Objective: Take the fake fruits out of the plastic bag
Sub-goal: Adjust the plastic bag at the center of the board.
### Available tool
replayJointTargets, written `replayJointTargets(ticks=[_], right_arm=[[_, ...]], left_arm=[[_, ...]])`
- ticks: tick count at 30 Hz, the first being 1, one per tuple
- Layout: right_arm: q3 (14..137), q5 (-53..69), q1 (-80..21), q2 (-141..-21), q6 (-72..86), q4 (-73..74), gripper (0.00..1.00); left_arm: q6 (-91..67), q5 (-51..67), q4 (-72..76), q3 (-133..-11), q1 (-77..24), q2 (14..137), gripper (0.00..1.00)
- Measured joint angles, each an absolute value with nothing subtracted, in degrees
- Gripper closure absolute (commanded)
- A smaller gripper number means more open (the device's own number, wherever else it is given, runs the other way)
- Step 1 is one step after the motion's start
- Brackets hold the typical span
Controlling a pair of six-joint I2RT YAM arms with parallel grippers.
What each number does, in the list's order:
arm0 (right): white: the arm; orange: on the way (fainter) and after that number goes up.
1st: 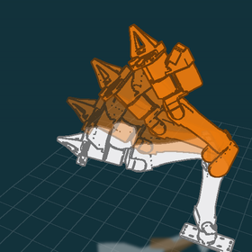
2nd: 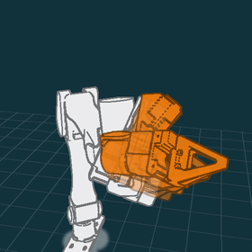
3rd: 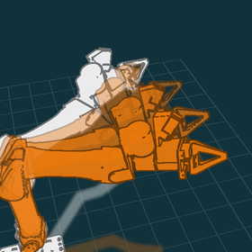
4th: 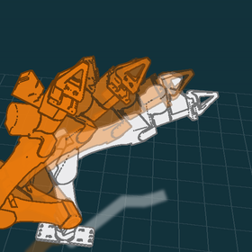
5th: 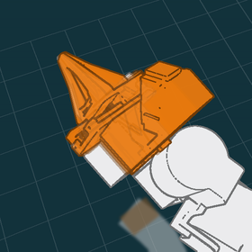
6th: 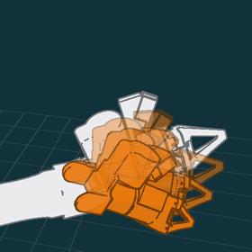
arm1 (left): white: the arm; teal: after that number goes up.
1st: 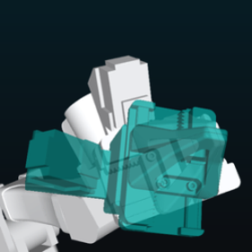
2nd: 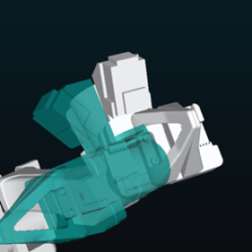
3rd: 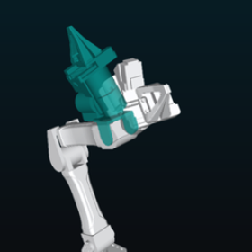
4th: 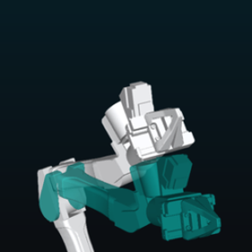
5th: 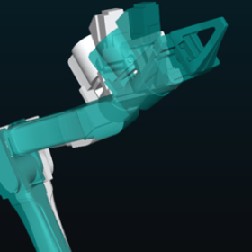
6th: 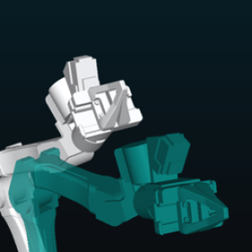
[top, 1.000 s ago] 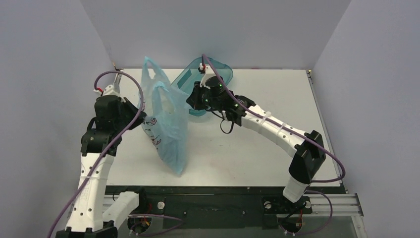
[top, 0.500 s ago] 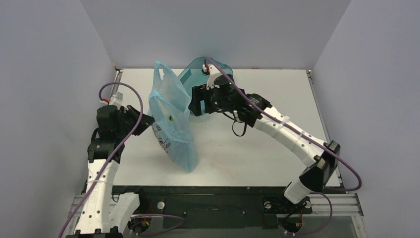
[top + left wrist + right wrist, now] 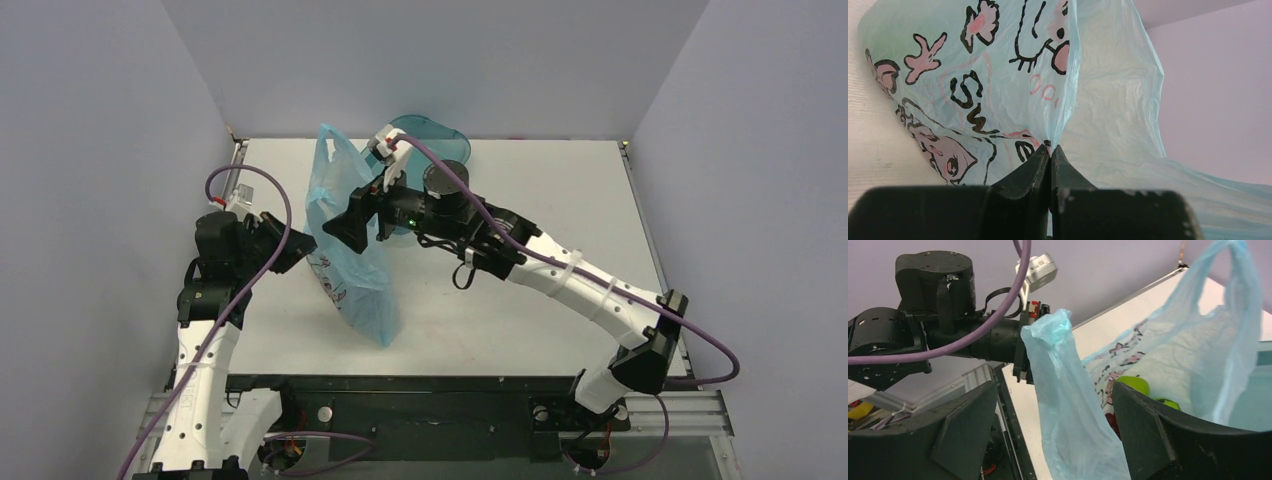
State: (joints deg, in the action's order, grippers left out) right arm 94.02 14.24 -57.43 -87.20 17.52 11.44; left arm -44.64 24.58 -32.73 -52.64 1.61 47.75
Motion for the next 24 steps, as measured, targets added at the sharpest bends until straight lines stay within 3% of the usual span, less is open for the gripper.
replayJointTargets(ticks=[4,6,9,12,17,24], right_arm=[[96.8,17.0,-58.2,-91.8,18.1,9.8,0.32],[97.6,17.6,-58.6,-93.3,18.4,9.7,0.46],[97.6,18.1,-58.9,-93.7,18.4,10.6,0.79],[97.7,17.8,-59.5,-93.6,17.9,11.1,0.99],[91.0,15.3,-64.8,-88.4,15.5,12.1,1.0],[67.0,4.8,-80.4,-76.6,12.8,6.9,1.0]], left_arm=[[-44.6,24.8,-32.7,-52.6,1.6,47.7,1.0],[-44.6,24.9,-32.7,-52.6,1.6,47.7,1.0],[-44.6,25.1,-32.7,-52.6,1.6,47.7,1.0],[-44.8,25.2,-32.7,-52.6,1.6,47.7,1.0],[-45.8,25.2,-32.0,-52.4,2.4,47.7,1.0],[-46.6,29.7,-28.8,-50.9,5.5,49.7,1.0]])
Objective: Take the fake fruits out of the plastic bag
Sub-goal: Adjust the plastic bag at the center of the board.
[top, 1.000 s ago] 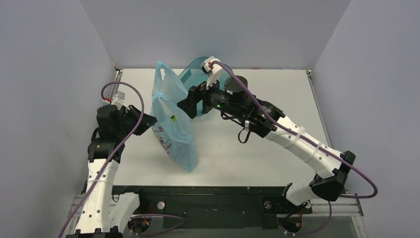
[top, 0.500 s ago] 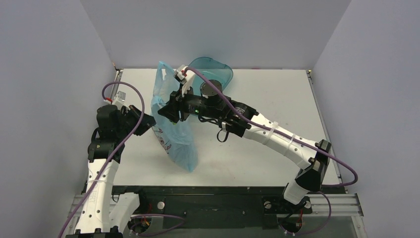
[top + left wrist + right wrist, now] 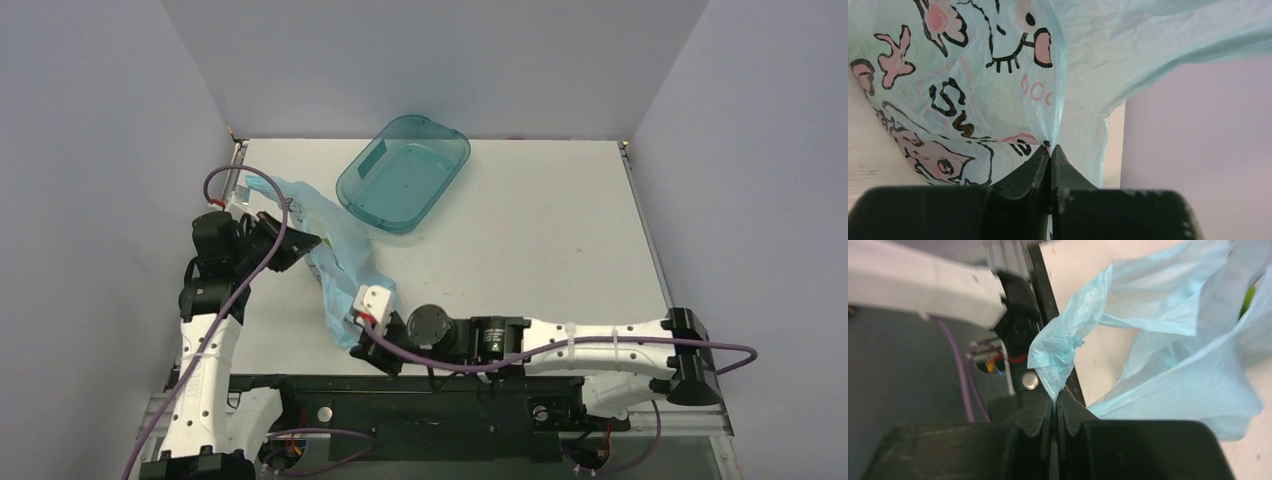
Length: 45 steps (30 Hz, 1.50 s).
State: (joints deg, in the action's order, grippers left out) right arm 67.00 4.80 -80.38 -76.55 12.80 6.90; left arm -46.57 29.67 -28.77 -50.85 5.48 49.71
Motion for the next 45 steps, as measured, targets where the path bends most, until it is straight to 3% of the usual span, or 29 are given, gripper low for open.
replayJointTargets(ticks=[8,16,20,26,32,39,42,45], right_arm=[[50.2,-13.3,-86.0,-88.3,13.3,-0.8,1.0],[46.2,-19.2,-82.1,-89.1,18.0,-4.8,0.89],[46.3,-17.1,-80.6,-89.4,19.4,-5.9,0.74],[46.3,-13.0,-81.6,-86.5,21.7,-2.5,0.5],[47.1,-12.6,-81.8,-72.9,22.3,4.1,0.39],[57.2,-15.6,-80.9,-69.0,23.5,7.2,0.4],[63.7,-16.3,-78.8,-73.6,25.0,7.3,0.54],[69.5,-16.2,-76.7,-79.0,26.3,7.2,0.59]], left_arm=[[-46.2,34.5,-28.6,-45.2,5.8,44.7,1.0],[-39.3,39.5,-31.7,-40.1,5.9,37.2,1.0],[-39.9,46.2,-28.1,-33.4,5.9,33.0,1.0],[-35.8,48.4,-29.5,-33.8,6.0,33.5,1.0],[-33.2,48.3,-30.7,-34.5,6.0,33.3,1.0],[-32.2,46.8,-33.8,-35.7,6.0,33.1,1.0],[-31.6,45.1,-36.3,-38.2,6.0,33.9,1.0],[-30.7,44.0,-37.9,-40.1,6.0,34.0,1.0]])
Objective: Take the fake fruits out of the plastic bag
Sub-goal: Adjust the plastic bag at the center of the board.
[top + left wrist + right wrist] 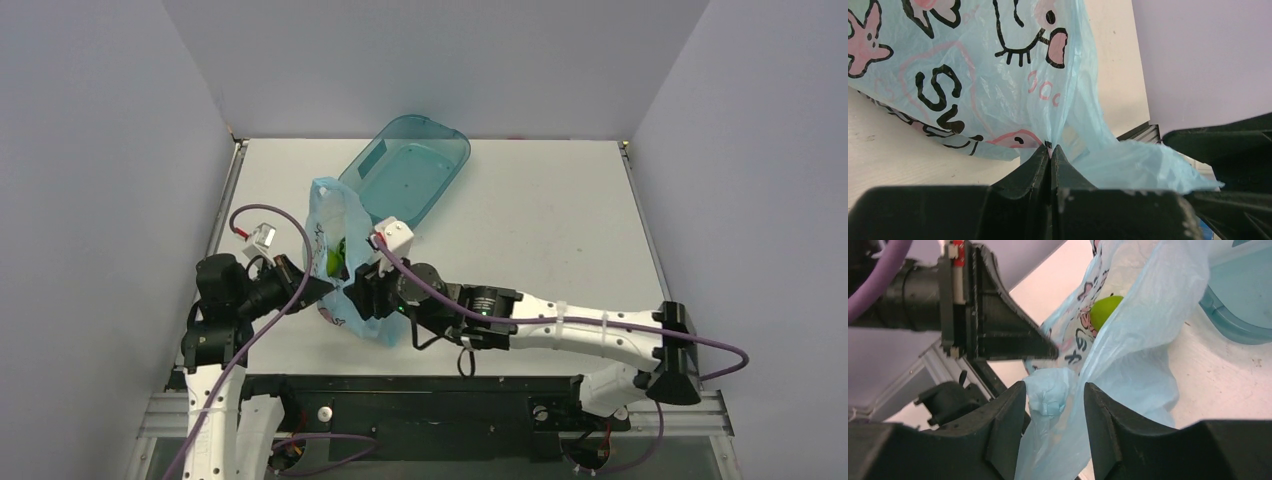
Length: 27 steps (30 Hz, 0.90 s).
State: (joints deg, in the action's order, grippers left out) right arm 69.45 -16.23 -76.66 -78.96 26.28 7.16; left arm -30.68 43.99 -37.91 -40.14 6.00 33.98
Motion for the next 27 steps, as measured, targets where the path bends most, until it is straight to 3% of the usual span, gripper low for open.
replayJointTargets(ticks=[6,10,12,20,24,27], right_arm=[[76.7,-15.4,-75.2,-89.3,26.7,6.6,0.73],[76.6,-14.2,-75.4,-92.5,26.2,6.3,0.96],[73.6,-13.6,-75.4,-92.6,26.5,4.3,1.0],[54.0,-12.7,-77.8,-94.8,29.8,-2.4,0.99],[51.1,-12.8,-80.9,-94.9,31.1,-2.2,0.73],[51.1,-13.1,-81.5,-92.1,31.0,-0.8,0.59]], left_arm=[[-29.2,42.0,-40.5,-40.9,6.0,33.9,1.0],[-29.0,39.5,-42.1,-40.9,6.0,33.3,1.0],[-29.0,37.8,-42.9,-41.2,6.0,32.8,1.0],[-28.4,28.5,-47.6,-44.5,6.0,31.4,1.0],[-27.7,25.3,-52.0,-44.5,6.0,31.1,1.0],[-26.9,23.9,-52.7,-44.4,6.0,30.4,1.0]])
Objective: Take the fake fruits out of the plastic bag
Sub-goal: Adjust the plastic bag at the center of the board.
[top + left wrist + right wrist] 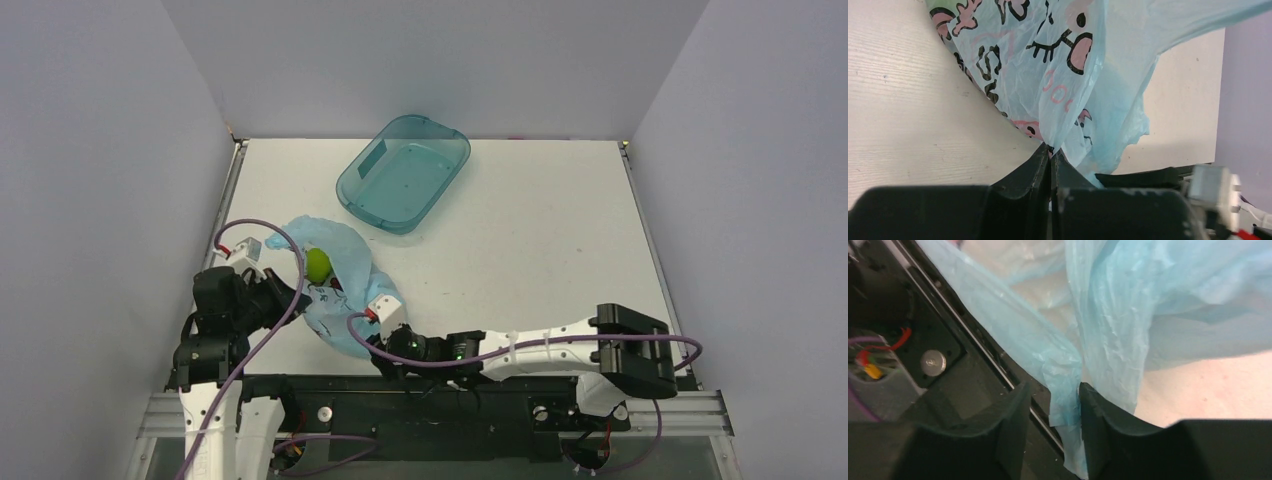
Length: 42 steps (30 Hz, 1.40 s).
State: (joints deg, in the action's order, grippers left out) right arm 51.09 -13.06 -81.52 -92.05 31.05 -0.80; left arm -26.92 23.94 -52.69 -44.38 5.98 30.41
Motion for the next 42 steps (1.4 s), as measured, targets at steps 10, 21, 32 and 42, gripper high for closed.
replayJointTargets(ticks=[10,21,32,42], right_arm=[[51.1,-13.5,-82.0,-70.8,28.9,7.6,0.42],[67.4,-17.2,-82.1,-78.5,26.2,8.4,0.77],[79.6,-18.3,-76.4,-102.0,24.6,3.5,0.87],[80.0,-29.7,-72.8,-108.9,24.8,5.5,0.87]], left_arm=[[-24.8,24.6,-53.5,-43.0,5.3,29.8,1.0],[-24.3,24.8,-53.8,-42.9,5.0,28.9,1.0],[-24.2,24.4,-54.7,-43.8,5.0,30.6,1.0],[-23.3,20.3,-57.8,-46.7,3.6,31.6,1.0]])
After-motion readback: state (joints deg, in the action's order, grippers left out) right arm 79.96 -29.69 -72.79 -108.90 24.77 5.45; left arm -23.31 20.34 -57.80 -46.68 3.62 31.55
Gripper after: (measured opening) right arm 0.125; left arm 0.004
